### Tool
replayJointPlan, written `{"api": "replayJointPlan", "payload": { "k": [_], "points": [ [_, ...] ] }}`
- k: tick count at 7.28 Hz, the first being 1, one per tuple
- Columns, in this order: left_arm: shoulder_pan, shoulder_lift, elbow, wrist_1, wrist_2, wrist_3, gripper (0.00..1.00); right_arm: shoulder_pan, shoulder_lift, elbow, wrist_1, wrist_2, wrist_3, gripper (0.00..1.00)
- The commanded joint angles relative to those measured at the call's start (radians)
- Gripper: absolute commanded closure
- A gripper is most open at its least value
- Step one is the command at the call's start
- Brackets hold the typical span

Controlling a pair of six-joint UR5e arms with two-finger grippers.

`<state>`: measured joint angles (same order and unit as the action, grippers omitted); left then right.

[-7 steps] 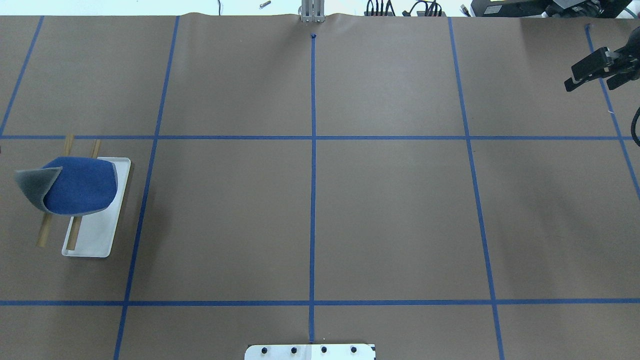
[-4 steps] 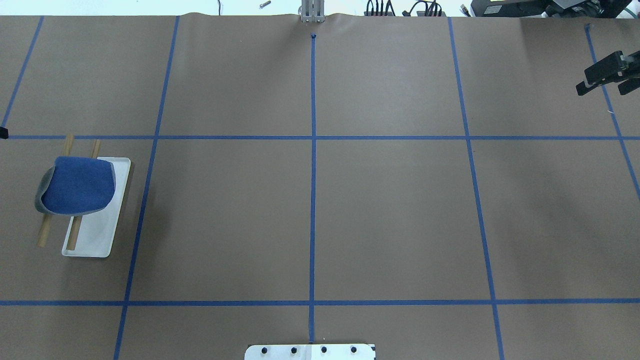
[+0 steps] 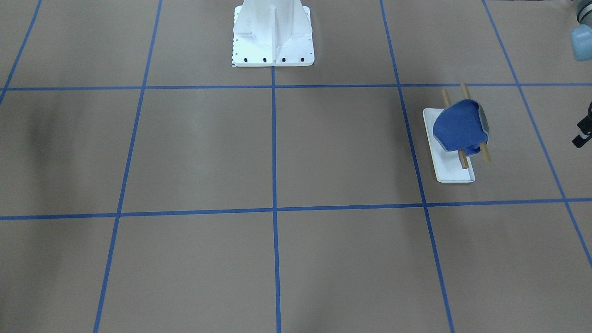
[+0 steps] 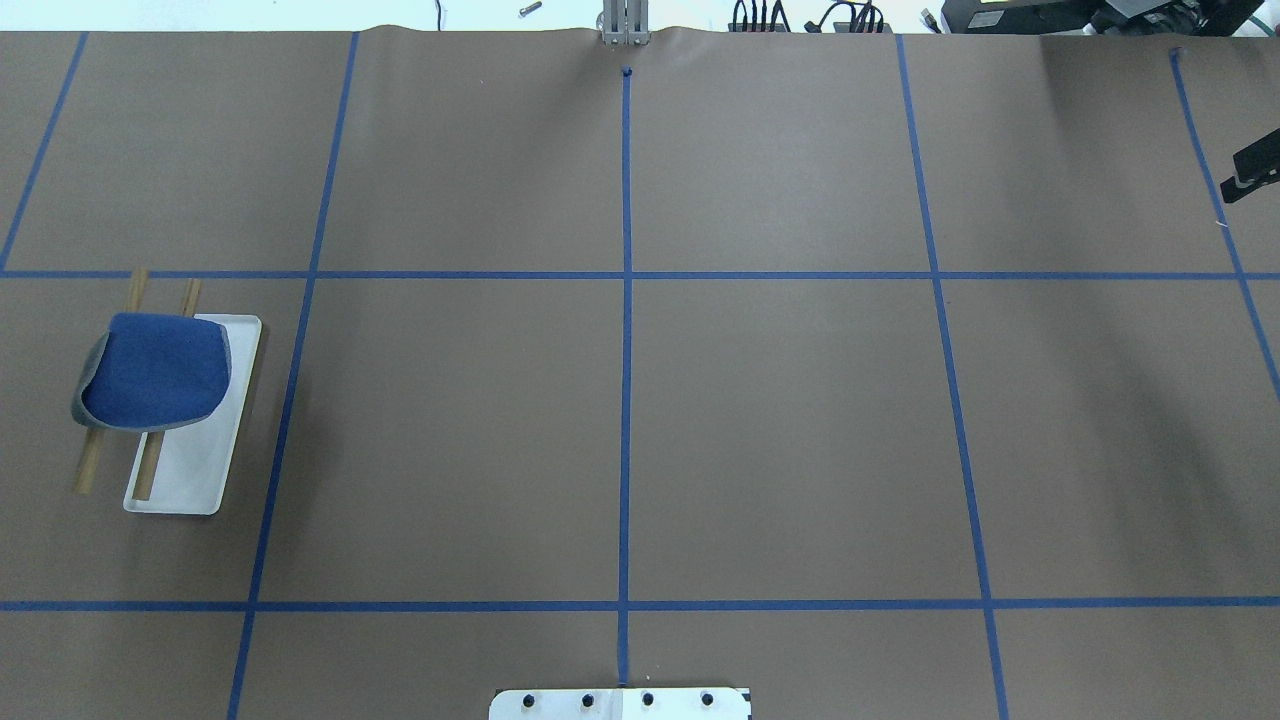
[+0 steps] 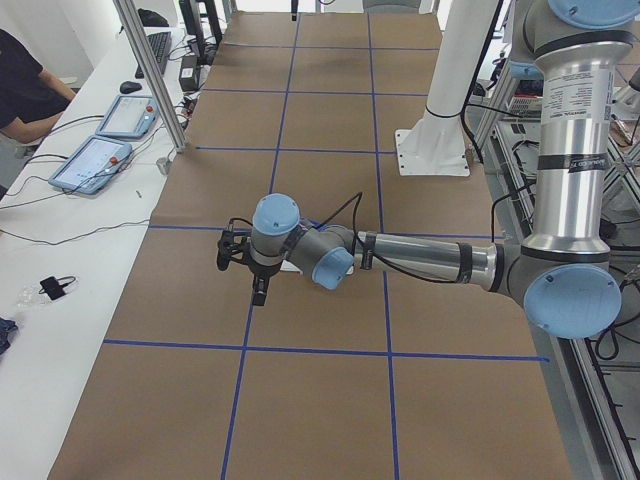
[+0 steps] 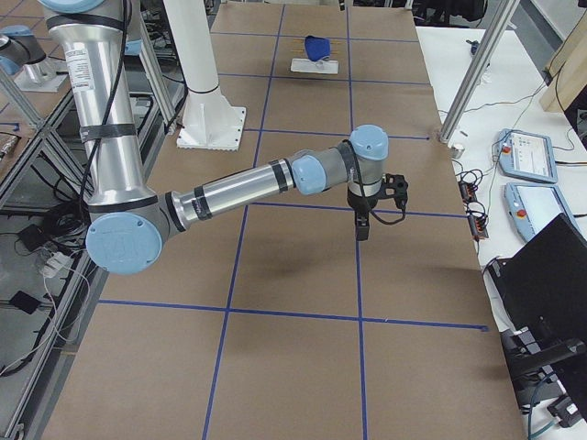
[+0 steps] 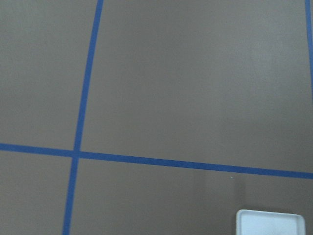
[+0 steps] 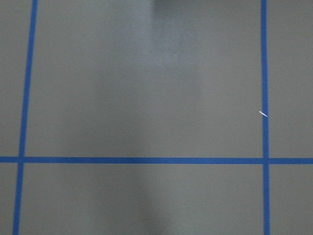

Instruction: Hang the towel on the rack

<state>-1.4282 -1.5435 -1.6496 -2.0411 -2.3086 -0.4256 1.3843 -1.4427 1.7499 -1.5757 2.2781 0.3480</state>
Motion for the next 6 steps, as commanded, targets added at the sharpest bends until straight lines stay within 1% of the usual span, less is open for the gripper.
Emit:
{"api": "replayJointPlan", "payload": {
  "k": [1,2,3,4,5,6],
  "points": [
    [-0.063,-0.024,0.089,0.051,0.000,0.159,0.01,0.099,-0.060,-0.044,-0.035,-0.005,-0.116,0.00],
    [-0.063,-0.018,0.103,0.042,0.000,0.159,0.01,0.110,-0.082,-0.046,-0.109,-0.002,-0.118,0.00],
    [-0.063,-0.017,0.137,0.042,0.000,0.160,0.01,0.148,-0.108,-0.038,-0.150,0.009,-0.119,0.00],
    [-0.063,-0.010,0.160,0.023,0.001,0.195,0.01,0.163,-0.152,-0.036,-0.141,0.026,-0.129,0.00],
    [-0.063,-0.026,0.160,0.034,0.024,0.200,0.01,0.171,-0.198,-0.027,-0.138,0.032,-0.200,0.00],
    [-0.060,-0.030,0.160,0.085,0.024,0.203,0.01,0.177,-0.221,-0.018,-0.138,0.031,-0.234,0.00]
  ]
}}
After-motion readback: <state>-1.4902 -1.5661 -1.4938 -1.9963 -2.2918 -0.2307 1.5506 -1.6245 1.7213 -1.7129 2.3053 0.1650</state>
